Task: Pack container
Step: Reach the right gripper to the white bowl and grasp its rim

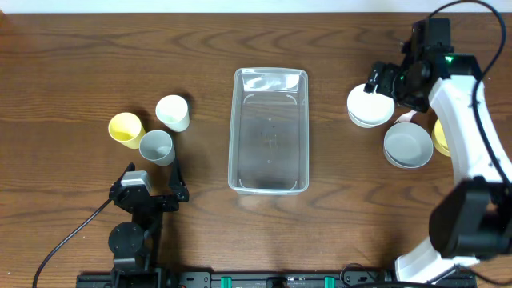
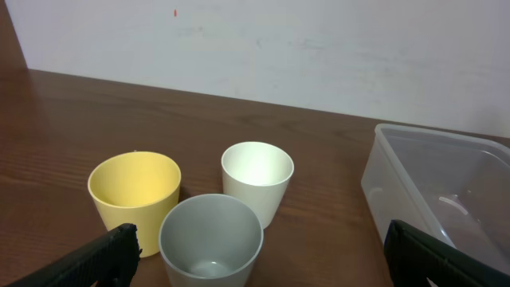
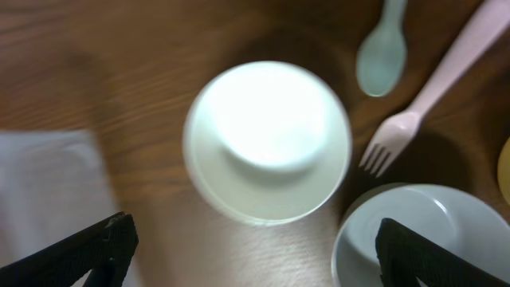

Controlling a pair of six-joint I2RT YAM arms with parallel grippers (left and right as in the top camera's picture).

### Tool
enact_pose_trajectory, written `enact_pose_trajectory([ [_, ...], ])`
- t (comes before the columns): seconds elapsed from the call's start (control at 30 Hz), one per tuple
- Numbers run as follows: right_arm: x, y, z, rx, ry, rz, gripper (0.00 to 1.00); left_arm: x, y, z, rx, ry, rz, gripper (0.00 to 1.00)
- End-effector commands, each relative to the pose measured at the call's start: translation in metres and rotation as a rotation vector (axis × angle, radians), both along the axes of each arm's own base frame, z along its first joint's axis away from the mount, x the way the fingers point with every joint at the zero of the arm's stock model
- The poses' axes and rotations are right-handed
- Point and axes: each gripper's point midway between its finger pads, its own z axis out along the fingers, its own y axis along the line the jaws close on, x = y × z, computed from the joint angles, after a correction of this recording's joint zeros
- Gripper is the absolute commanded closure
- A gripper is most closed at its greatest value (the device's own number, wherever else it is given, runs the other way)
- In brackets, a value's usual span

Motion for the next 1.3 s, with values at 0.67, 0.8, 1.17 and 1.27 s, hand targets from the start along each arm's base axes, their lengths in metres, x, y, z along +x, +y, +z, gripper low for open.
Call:
enact_pose_trajectory([
  [0.67,0.020,-0.029,-0.105,-0.131,0.152,-0.126,0.31,0.000,-0.001,-0.016,-0.004,0.038,-0.006,0.02],
  [0.8,0.018,-0.028,-0.115,-0.131,0.176,-0.124,0.36,0.000,-0.001,-0.016,-0.004,0.038,-0.006,0.02],
  [1.17,0.019,-0.029,-0.119,-0.131,0.174,-0.125,0.74,0.000,-0.001,-0.016,-0.004,0.037,-0.006,0.02],
  [1.27,0.020,-0.029,-0.119,-0.131,0.171,-0.126,0.81,0.000,-0.001,-0.016,-0.004,0.038,-0.006,0.02],
])
